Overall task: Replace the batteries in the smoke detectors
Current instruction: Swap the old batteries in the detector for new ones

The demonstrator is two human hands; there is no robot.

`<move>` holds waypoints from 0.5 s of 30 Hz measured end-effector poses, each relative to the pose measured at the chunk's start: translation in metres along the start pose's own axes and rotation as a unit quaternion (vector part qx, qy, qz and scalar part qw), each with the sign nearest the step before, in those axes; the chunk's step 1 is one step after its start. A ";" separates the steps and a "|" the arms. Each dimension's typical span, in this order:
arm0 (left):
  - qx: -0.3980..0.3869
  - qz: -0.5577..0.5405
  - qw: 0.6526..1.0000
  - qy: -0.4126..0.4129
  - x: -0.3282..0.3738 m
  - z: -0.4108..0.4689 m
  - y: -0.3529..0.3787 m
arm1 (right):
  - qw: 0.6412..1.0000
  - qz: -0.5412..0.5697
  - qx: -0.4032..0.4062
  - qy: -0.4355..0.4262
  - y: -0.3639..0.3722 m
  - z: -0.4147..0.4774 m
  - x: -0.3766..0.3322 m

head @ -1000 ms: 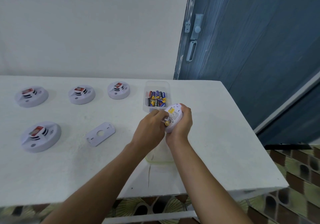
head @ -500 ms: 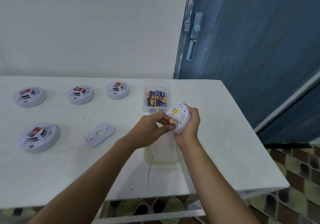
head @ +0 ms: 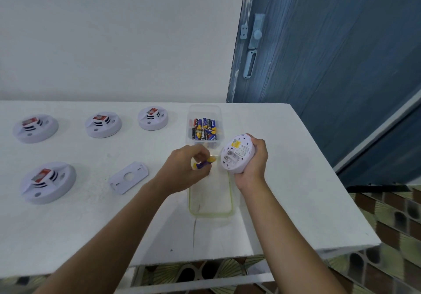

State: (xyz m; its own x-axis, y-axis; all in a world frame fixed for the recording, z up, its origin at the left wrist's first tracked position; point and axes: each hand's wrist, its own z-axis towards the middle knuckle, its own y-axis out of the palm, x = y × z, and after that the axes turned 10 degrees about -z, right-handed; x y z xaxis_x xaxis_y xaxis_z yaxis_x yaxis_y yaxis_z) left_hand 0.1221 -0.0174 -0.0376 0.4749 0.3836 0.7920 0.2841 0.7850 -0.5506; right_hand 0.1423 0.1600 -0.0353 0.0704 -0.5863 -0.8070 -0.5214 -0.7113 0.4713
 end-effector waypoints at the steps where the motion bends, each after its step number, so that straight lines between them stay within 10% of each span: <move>1: -0.033 0.066 0.997 0.014 -0.006 -0.001 -0.003 | 1.000 0.002 0.004 -0.004 -0.001 0.000 -0.002; 6: -0.109 0.218 0.969 0.029 -0.017 -0.001 -0.002 | 1.000 0.003 0.008 -0.009 0.000 0.001 -0.005; 15: -0.070 0.153 0.986 -0.007 -0.014 0.010 0.001 | 1.000 0.001 -0.001 0.001 0.010 -0.001 -0.003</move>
State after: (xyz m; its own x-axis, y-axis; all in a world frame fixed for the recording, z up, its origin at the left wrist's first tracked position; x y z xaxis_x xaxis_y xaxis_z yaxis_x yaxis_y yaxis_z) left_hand 0.1074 -0.0170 -0.0463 0.5456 0.5994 0.5857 0.2417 0.5566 -0.7948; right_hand 0.1378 0.1543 -0.0272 0.0713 -0.5888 -0.8051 -0.5194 -0.7110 0.4740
